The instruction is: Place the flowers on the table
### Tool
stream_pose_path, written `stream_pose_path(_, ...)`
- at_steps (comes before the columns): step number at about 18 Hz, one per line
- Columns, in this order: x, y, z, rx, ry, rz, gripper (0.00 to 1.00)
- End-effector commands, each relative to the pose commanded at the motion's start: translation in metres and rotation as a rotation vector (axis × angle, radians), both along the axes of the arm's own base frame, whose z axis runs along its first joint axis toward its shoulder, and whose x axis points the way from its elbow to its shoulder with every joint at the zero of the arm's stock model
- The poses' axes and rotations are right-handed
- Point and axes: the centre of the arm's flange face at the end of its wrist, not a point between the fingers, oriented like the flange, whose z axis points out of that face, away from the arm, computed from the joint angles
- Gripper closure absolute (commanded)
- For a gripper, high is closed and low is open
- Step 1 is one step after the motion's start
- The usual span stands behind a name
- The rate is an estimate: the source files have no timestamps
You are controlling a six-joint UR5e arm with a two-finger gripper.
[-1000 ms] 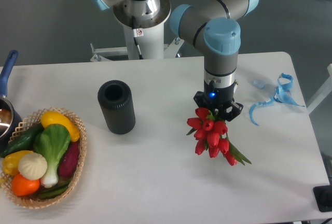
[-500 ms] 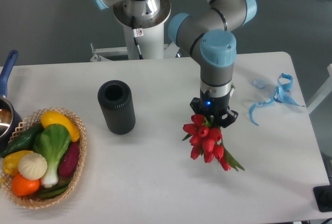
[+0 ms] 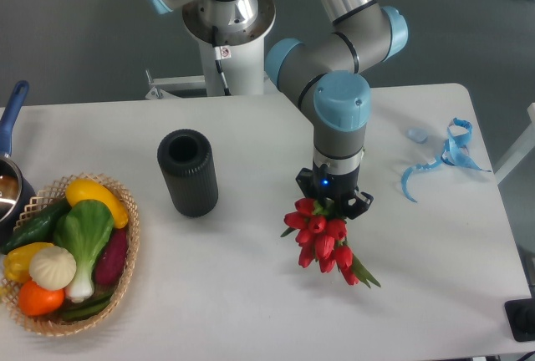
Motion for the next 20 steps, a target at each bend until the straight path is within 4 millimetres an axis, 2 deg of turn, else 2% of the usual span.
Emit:
stream_pose_path(8,0.004,-0.006,0.015,0.013,0.022,-0.008,0.0)
stream_pose_path(20,-0.004,-0.016,0.01,-0.01,0.025,0.016,0.0)
